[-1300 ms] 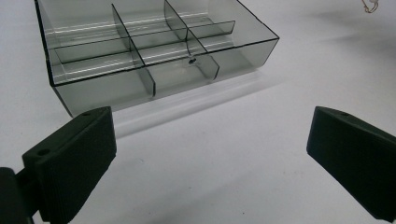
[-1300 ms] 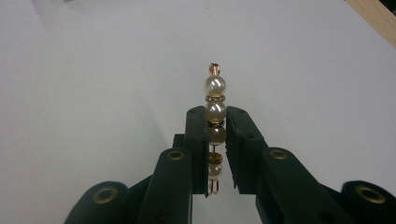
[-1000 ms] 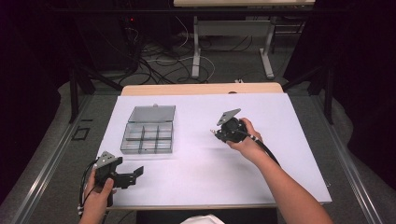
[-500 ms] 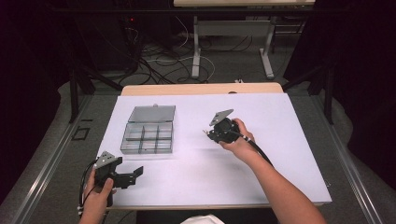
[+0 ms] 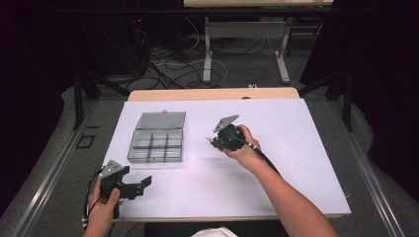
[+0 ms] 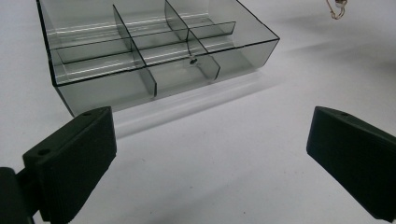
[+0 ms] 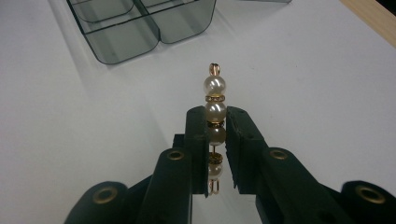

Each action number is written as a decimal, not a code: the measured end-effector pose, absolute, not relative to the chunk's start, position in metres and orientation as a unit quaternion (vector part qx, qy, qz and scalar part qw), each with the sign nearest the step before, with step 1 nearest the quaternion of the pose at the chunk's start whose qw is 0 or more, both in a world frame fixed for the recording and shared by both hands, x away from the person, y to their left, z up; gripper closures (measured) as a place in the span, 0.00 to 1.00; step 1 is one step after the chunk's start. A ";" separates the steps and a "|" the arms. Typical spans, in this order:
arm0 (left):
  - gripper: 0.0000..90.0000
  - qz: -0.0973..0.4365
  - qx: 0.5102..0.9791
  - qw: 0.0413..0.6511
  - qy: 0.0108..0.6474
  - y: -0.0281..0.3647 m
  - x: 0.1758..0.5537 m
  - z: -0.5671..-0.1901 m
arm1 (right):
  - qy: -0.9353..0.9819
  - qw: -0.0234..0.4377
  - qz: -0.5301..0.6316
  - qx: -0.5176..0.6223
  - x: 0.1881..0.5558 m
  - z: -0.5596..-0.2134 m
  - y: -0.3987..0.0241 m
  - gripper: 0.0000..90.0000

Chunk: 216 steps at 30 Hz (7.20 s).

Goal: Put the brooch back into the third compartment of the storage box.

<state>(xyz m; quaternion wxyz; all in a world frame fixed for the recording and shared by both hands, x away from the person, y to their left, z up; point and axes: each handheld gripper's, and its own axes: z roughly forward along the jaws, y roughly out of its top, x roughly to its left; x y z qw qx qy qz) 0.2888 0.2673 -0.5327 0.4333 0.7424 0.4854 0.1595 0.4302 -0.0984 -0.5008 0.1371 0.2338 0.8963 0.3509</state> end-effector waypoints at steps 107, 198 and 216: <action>0.02 0.150 0.751 0.436 0.472 0.264 0.293 -0.534 | 0.827 0.088 0.462 0.307 0.466 -0.503 0.009 0.88; 0.02 0.149 0.755 0.428 0.475 0.260 0.296 -0.538 | 0.825 0.119 0.469 0.292 0.414 -0.504 -0.043 0.36; 0.02 0.150 0.755 0.424 0.477 0.262 0.295 -0.537 | 0.828 0.133 0.452 0.304 0.386 -0.503 -0.085 0.18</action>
